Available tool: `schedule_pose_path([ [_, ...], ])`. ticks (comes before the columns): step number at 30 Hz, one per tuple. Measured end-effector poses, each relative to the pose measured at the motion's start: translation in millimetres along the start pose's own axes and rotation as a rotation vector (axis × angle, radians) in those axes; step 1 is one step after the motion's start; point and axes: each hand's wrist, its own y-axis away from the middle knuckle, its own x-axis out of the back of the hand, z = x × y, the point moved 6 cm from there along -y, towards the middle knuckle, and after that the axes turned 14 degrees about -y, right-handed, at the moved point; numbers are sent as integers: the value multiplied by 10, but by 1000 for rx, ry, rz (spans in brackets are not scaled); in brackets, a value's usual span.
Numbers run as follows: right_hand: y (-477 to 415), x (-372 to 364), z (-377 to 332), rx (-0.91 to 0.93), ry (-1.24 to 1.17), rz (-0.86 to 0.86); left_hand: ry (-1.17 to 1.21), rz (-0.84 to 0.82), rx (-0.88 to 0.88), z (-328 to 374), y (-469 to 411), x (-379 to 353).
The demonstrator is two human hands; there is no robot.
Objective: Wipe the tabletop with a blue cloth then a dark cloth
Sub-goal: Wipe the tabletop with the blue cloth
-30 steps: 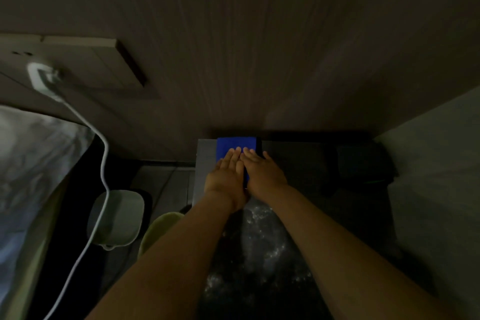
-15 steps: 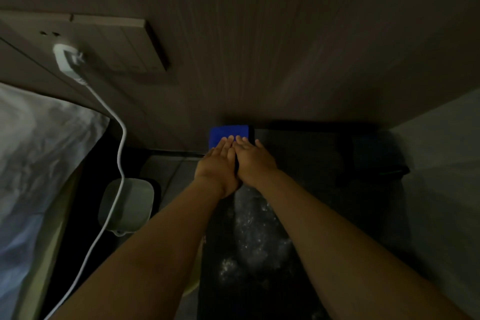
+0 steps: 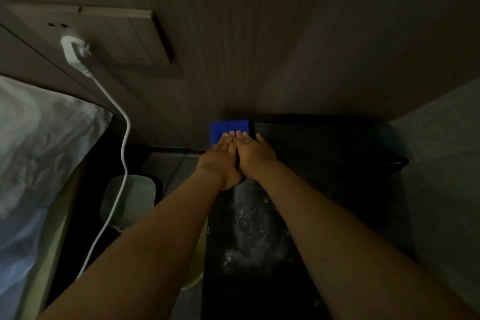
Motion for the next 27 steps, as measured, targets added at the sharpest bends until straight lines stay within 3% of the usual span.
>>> schedule_pose_path([
  [14, 455, -411, -96, 25, -24, -11, 57, -21, 12, 101, 458, -440],
  [27, 484, -513, -82, -60, 226, -50, 64, -61, 25, 225, 544, -469],
])
